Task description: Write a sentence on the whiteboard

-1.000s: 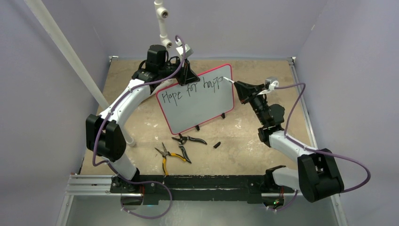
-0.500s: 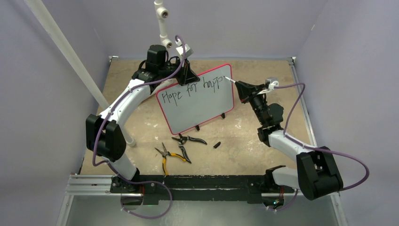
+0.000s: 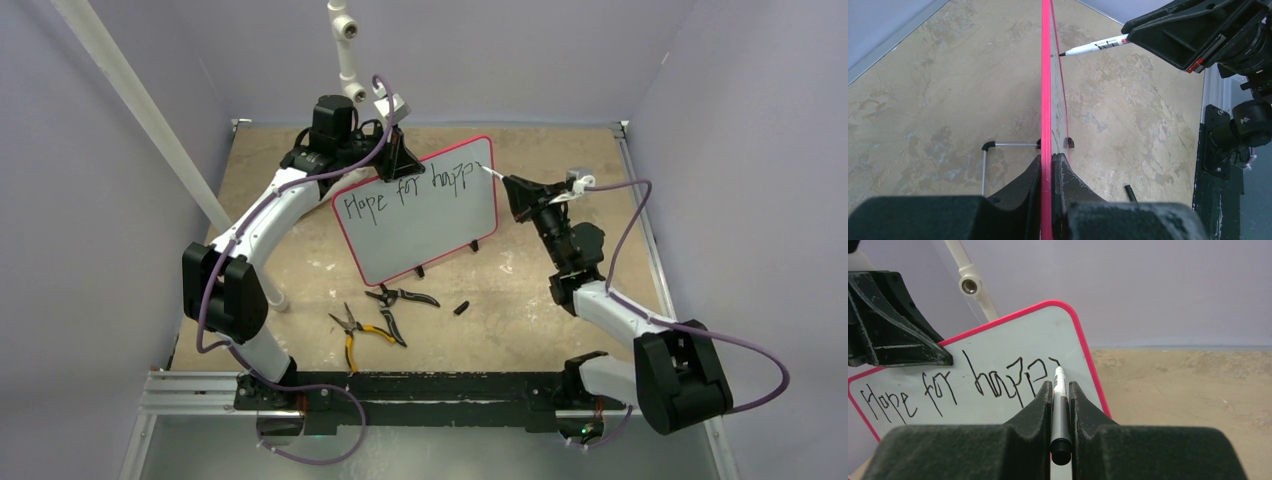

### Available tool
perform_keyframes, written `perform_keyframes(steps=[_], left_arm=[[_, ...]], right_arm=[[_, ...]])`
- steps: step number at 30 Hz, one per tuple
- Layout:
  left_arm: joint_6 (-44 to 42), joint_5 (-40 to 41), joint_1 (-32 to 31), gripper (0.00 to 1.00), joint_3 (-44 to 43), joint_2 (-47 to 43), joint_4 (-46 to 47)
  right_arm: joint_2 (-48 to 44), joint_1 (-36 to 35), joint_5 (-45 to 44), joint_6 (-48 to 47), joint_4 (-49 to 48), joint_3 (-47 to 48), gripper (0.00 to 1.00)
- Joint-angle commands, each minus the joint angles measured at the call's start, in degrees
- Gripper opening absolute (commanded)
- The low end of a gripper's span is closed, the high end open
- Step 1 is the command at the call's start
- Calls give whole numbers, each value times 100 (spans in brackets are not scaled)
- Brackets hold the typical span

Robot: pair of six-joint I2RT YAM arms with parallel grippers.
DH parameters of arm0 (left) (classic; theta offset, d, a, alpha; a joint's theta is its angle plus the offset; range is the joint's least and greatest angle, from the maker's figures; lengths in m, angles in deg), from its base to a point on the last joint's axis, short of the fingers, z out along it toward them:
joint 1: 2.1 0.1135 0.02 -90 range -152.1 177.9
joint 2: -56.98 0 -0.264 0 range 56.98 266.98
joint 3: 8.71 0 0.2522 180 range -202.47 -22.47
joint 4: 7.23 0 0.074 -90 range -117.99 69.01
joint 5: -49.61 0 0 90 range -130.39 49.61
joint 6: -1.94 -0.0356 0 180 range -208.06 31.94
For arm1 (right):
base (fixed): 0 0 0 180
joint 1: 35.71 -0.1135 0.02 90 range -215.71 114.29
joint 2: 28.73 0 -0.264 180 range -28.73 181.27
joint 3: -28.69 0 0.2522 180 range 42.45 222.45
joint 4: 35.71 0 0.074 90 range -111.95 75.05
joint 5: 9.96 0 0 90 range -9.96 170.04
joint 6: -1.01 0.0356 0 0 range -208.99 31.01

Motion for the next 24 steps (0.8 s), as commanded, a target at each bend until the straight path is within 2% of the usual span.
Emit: perform_keyframes(steps=[1,24], left_arm=[[-124,-188,-118,0,204,50,-158],[-113,-206,-118,0,210,45,-147]], right_arm=[[-343,32,-117,-103,-90,6,0],[8,67,-182,-318,-300,423,0]])
